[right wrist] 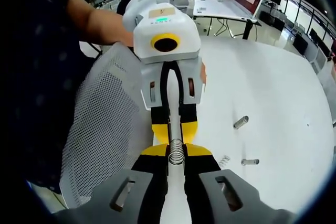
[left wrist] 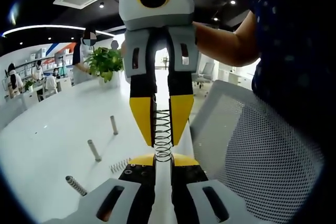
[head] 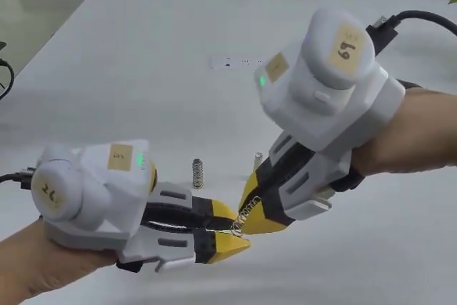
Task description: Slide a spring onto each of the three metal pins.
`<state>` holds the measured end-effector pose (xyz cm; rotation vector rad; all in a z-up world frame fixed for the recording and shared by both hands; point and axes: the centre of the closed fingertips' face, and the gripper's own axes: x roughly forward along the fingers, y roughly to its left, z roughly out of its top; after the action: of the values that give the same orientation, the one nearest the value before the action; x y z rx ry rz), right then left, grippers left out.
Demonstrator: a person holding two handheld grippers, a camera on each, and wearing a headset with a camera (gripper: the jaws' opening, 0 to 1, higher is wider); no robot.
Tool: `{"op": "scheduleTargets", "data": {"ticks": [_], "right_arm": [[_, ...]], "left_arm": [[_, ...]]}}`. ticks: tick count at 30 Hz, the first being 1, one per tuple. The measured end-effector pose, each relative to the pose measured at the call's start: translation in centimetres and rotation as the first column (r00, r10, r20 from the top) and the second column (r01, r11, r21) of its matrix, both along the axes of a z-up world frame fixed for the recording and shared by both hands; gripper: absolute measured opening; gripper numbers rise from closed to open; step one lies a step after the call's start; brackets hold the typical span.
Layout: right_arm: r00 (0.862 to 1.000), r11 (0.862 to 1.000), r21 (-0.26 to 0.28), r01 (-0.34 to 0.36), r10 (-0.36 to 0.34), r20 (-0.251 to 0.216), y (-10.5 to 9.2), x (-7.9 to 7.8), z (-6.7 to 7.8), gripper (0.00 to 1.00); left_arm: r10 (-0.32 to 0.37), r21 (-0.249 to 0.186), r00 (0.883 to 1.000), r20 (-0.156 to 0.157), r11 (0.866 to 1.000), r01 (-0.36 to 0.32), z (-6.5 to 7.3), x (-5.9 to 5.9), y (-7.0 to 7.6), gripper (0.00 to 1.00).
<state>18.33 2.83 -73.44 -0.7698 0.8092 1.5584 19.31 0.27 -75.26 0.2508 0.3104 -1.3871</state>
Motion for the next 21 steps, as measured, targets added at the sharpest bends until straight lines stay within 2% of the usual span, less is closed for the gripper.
{"op": "scheduleTargets", "data": {"ticks": [10,21], "right_arm": [[1.000,1.000,-0.014,-0.005,0.006,0.014,0.04,0.17,0.00,0.08],[1.000,1.000,-0.004,-0.003,0.003,0.021,0.23,0.52,0.37,0.08]], "left_arm": [[0.011,0.003,1.000,-0.005,1.000,-0.011,-0.06,0.19,-0.02,0.03],[0.021,0.009,1.000,-0.020,1.000,-0.021,-0.26,0.09,0.06,0.06]]}}
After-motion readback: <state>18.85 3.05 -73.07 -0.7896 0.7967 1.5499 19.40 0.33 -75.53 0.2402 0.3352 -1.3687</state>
